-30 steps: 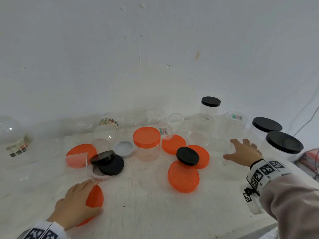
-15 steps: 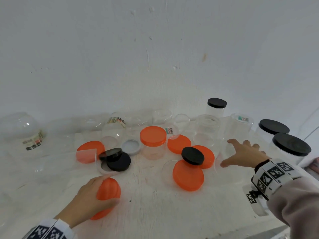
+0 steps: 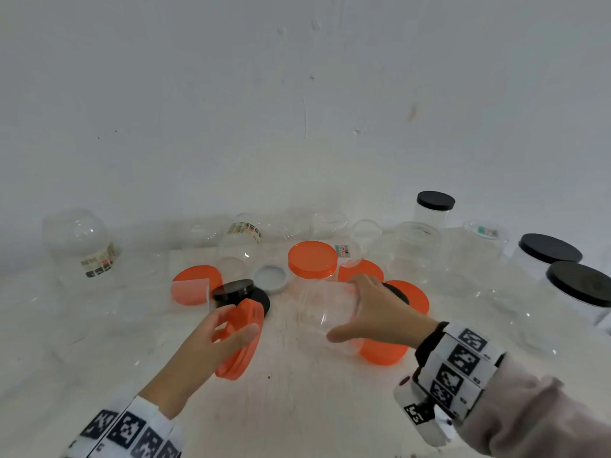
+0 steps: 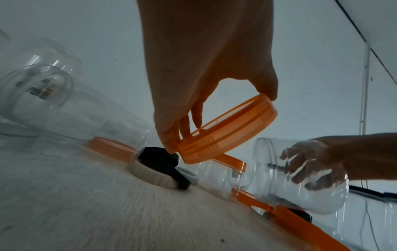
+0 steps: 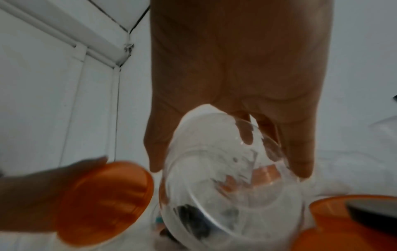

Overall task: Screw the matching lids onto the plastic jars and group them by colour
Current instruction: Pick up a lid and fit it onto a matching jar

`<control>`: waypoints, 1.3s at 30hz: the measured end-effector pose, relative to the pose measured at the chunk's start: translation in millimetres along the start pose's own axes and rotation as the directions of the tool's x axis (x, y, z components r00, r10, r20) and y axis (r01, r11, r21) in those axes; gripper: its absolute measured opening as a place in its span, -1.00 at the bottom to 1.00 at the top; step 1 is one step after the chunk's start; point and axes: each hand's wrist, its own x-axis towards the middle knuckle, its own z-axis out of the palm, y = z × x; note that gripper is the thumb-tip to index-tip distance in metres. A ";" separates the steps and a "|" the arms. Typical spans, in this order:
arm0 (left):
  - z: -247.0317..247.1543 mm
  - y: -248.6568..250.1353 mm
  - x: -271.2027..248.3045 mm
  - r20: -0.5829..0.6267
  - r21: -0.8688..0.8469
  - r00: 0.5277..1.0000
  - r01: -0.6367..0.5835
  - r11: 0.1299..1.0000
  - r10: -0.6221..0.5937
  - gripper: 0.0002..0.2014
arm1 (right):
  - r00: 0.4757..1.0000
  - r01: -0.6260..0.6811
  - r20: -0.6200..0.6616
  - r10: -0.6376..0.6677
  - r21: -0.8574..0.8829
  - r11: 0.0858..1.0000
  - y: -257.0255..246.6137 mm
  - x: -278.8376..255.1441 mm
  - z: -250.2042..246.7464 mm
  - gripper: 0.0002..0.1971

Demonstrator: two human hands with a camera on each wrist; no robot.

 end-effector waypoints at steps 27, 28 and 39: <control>-1.0 15.0 12.9 -0.152 -0.122 0.986 -0.094 0.988 0.075 -0.11 | 0.983 0.117 0.137 -0.126 0.072 0.991 -41.1 47.0 68.8 -0.01; 0.4 15.8 13.7 -0.154 -0.124 0.984 -0.106 0.987 0.086 -0.13 | 0.983 0.106 0.141 -0.117 0.085 0.991 -38.6 47.2 70.1 -0.04; 12.3 25.9 21.7 -0.067 0.028 0.979 -0.189 0.981 0.191 -0.24 | 0.908 0.086 0.403 -0.112 0.083 0.993 -2.4 45.4 69.1 0.14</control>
